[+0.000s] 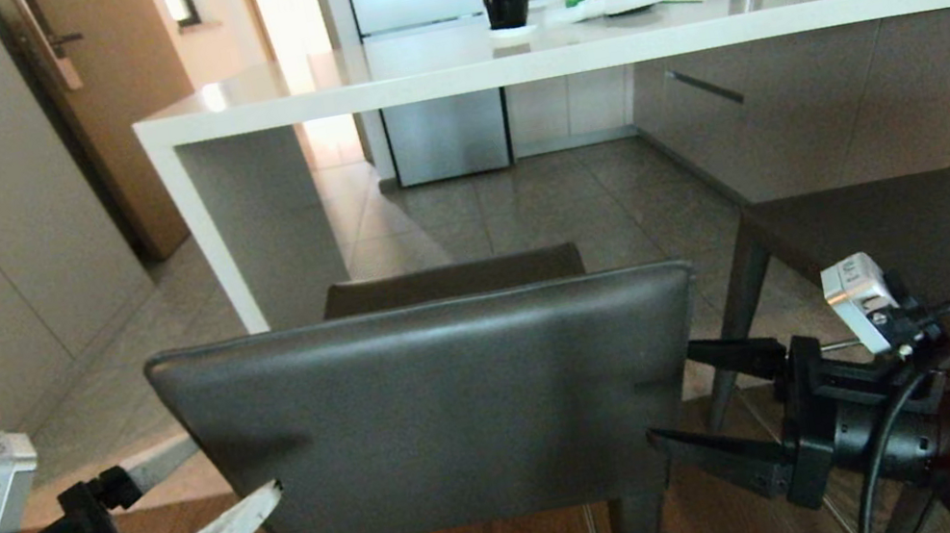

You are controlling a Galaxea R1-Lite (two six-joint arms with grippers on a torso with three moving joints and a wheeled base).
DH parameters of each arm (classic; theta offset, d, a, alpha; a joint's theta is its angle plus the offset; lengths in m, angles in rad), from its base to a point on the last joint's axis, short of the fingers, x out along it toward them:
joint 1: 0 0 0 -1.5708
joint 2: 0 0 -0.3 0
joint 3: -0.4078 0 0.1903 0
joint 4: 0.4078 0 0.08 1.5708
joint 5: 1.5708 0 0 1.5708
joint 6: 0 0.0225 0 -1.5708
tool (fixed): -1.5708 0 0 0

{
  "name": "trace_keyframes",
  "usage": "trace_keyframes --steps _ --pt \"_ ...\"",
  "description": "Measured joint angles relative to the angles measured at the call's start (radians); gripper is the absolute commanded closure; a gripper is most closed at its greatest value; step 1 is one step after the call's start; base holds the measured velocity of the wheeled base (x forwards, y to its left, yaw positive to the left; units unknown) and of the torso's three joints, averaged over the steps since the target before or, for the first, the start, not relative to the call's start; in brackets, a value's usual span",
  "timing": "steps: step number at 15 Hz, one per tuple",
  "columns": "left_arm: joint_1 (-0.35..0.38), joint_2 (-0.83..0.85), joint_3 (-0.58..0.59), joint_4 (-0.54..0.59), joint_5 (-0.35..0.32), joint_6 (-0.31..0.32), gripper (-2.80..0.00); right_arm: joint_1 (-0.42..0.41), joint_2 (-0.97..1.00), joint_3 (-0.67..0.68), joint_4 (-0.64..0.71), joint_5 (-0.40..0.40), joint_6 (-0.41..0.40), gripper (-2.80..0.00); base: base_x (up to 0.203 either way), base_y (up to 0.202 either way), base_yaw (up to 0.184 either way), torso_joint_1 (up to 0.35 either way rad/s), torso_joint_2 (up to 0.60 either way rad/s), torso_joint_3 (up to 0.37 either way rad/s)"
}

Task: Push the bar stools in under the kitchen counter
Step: Pull the gray chair out from under the dining table, then push the gray chair back under the dining table

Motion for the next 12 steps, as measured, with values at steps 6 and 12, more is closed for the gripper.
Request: trace_keyframes --steps 6,12 --pt "0.005 -0.286 0.026 0.034 -0.003 -0.177 -2.8 0.017 -0.21 0.103 0.021 -0.003 0.018 -2.8 0.0 0.0 0.0 0.0 0.0 0.0" --pt "0.003 -0.698 -0.059 0.394 -0.014 -0.257 -2.8 0.007 -0.51 0.185 0.127 -0.046 0.057 -2.8 0.0 0.0 0.0 0.0 0.0 0.0"
